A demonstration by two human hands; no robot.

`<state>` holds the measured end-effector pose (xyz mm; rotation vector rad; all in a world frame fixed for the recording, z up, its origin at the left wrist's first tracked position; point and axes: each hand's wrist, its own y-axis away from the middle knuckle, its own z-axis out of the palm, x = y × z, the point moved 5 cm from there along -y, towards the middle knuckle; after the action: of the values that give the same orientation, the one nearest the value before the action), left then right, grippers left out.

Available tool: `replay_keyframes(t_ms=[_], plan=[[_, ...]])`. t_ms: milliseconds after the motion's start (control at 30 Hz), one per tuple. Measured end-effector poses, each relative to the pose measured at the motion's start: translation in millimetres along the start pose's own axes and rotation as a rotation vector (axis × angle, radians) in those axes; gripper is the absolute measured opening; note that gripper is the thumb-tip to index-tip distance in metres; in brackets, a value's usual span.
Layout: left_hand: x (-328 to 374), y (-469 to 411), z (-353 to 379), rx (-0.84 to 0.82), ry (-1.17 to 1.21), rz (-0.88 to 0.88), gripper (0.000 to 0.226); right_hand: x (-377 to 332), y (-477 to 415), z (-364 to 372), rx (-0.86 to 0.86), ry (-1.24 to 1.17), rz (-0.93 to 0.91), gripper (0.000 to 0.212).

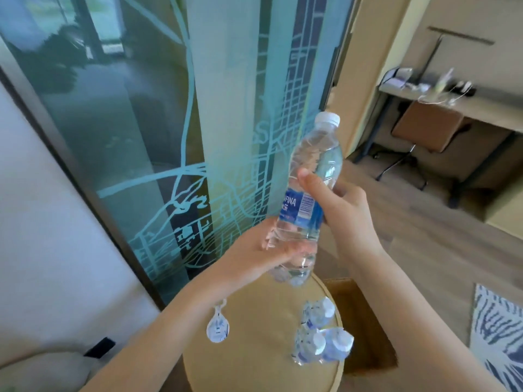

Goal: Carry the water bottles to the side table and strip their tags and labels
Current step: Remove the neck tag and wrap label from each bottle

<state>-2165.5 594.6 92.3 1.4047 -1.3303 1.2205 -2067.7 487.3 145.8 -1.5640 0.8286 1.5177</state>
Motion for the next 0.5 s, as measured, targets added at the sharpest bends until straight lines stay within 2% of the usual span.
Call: replay_keyframes(t_ms=[33, 100, 300, 367, 500], plan=[[8, -1, 1, 0.026, -0.009, 0.018, 0.071, -9, 1, -1, -0.008, 0.022, -0.019, 0.085], [21, -3, 2, 0.079, -0.006, 0.046, 0.064, -26, 5, -2, -0.029, 0.068, -0.048, 0.092], [41, -3, 12, 0.060, 0.107, 0.142, 0.029, -34, 10, -16, -0.068, 0.081, -0.076, 0.056], [44, -5, 13, 0.036, 0.167, 0.140, 0.028, -26, 16, -21, -0.100, -0.005, -0.078, 0.053], [47, -9, 15, 0.014, 0.207, 0.135, 0.033, -4, 29, -23, -0.153, -0.138, -0.048, 0.065]])
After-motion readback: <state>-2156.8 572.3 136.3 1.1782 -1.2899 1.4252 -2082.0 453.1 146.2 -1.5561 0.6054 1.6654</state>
